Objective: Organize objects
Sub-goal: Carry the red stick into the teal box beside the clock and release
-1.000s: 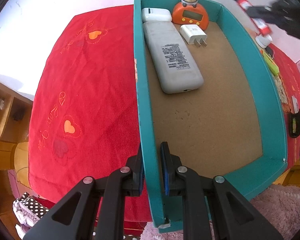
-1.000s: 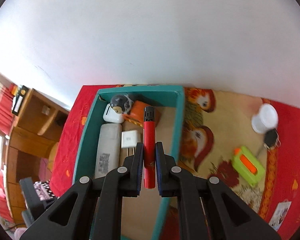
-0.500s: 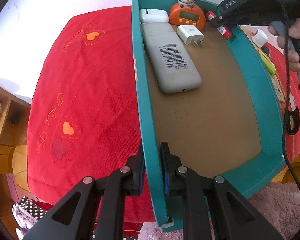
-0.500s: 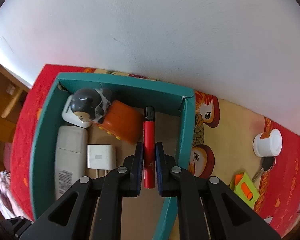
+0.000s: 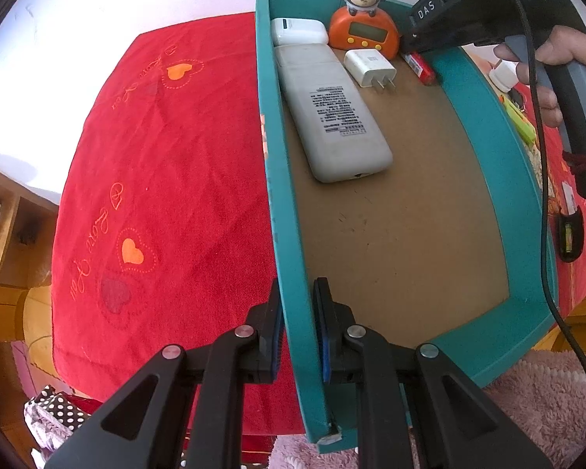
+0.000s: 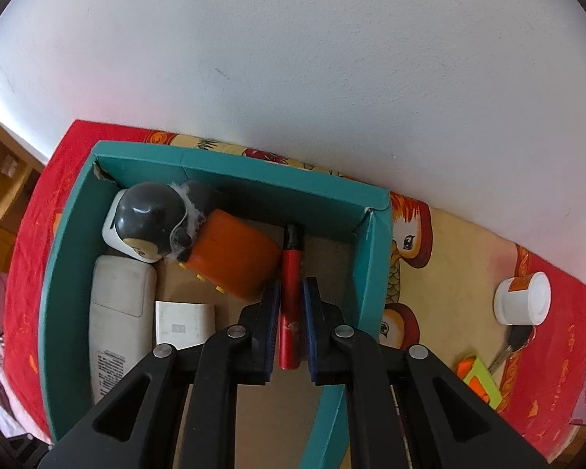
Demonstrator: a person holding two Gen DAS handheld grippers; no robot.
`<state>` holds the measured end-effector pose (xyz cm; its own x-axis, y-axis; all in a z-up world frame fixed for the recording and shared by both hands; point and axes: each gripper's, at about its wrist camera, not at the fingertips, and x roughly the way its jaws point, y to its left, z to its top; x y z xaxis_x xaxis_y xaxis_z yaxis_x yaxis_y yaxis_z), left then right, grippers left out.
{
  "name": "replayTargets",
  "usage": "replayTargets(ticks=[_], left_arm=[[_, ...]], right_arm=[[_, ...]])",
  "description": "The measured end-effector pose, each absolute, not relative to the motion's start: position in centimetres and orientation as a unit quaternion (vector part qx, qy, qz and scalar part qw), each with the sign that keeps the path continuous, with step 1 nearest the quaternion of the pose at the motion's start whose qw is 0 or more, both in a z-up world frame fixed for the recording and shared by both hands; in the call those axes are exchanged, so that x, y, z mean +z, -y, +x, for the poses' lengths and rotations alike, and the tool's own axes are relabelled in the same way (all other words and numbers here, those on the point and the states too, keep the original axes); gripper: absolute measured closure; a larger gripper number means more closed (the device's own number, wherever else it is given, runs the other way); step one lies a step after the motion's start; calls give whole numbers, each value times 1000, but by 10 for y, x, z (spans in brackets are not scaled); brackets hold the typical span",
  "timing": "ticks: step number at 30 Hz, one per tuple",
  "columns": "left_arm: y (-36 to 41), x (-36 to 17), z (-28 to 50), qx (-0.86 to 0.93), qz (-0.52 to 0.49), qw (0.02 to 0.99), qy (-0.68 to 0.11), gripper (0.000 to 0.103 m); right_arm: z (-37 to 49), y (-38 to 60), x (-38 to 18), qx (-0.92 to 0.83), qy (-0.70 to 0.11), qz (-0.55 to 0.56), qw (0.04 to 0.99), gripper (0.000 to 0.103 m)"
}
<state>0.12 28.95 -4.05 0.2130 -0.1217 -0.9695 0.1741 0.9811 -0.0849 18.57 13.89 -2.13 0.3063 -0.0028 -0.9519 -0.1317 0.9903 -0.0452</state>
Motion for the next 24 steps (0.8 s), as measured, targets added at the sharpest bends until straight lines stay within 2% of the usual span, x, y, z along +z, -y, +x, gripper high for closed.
replayTargets(ticks=[11,24], left_arm=[[-287,-41,3,-92,21,778,-621,90],[-287,-42,2,-91,23,778,-621,90]], right_arm=[[169,-105,8,65,-570,-10,819,74],[134,-98,45,98,-559,30,822,73]])
